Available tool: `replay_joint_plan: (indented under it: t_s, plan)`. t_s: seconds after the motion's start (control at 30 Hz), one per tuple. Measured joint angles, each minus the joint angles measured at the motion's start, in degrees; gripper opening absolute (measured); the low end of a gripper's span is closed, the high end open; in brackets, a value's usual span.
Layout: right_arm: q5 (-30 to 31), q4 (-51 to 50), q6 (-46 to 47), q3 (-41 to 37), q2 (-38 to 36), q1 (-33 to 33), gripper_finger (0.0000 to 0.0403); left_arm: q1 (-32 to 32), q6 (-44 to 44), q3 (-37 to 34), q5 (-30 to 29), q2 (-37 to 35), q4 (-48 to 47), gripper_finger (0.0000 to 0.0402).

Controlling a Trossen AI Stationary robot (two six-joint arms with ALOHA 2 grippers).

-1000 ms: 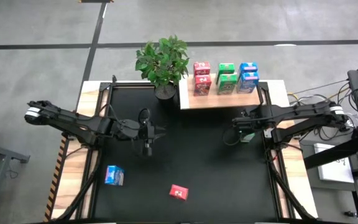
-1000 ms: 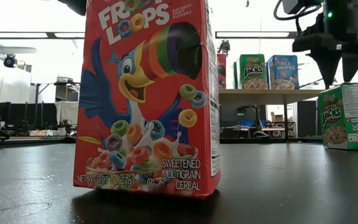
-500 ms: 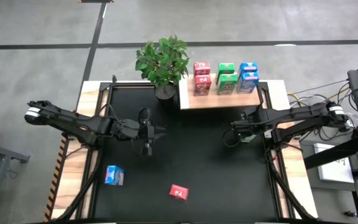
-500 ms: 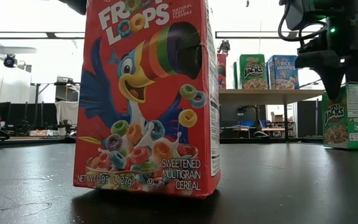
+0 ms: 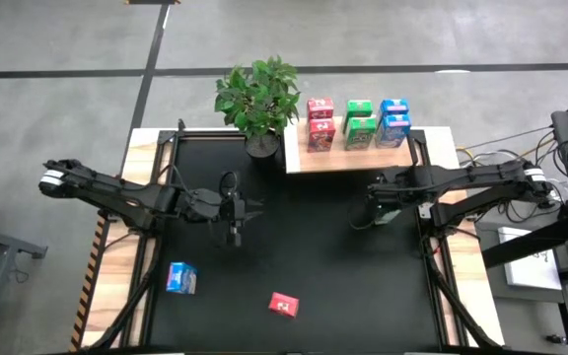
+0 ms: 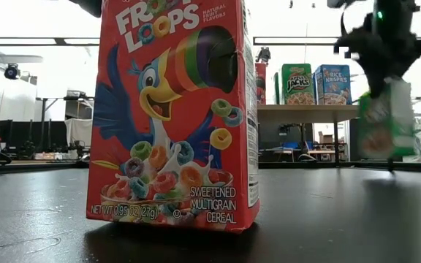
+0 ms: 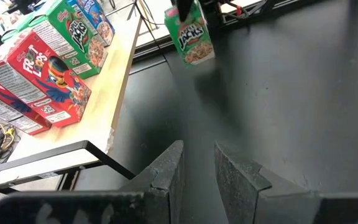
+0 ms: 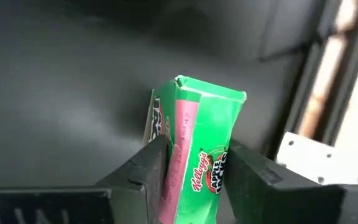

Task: Stack cereal on shelf
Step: Put the green cereal box on the shelf

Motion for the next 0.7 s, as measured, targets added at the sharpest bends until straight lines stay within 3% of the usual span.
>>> replay_joint_plan:
  t_s: [0.33, 0.7]
  plan:
    - [6.4, 3.6, -18.9, 18.2, 2.9, 0.0, 0.0124, 0.0, 0.0, 0.0, 0.0, 0.0, 0.5, 0.0072]
    - [12.6, 3.3, -54.2, 34.3, 10.1, -2.9, 0.0121, 0.0, 0.0, 0.0, 0.0, 0.0, 0.5, 0.0072]
